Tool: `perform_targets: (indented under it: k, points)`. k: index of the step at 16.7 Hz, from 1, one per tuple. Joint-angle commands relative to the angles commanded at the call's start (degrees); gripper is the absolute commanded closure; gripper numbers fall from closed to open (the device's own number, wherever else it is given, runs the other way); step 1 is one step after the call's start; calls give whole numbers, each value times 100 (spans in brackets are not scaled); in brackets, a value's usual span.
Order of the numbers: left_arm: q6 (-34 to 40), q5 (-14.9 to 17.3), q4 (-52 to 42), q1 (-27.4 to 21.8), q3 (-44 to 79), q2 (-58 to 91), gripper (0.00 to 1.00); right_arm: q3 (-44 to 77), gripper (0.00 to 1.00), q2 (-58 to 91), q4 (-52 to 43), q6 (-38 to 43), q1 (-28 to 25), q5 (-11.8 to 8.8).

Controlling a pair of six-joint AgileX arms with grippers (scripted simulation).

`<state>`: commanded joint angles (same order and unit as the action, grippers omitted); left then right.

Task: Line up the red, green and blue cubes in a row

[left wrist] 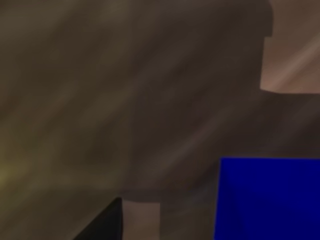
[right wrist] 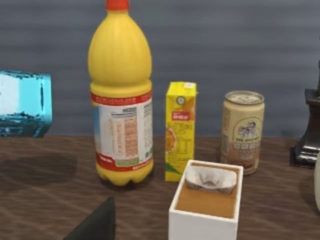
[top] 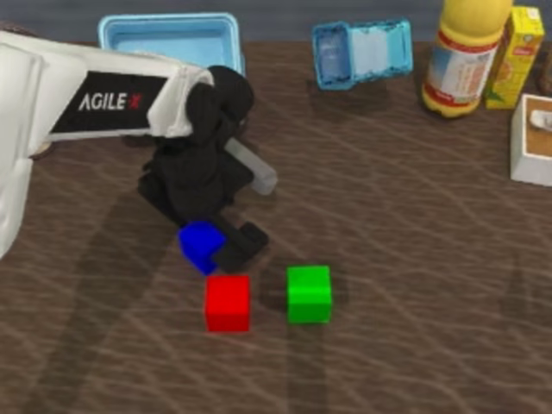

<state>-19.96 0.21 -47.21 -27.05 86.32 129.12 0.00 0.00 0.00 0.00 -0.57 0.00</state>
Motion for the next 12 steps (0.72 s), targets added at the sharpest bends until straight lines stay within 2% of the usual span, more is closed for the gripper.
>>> perform_targets:
  k: [10,12]
  points:
    - [0,0,0,0,0,0,98,0,0,0,0,0,0,0]
    - [0,0,0,0,0,0,100,0,0,0,0,0,0,0]
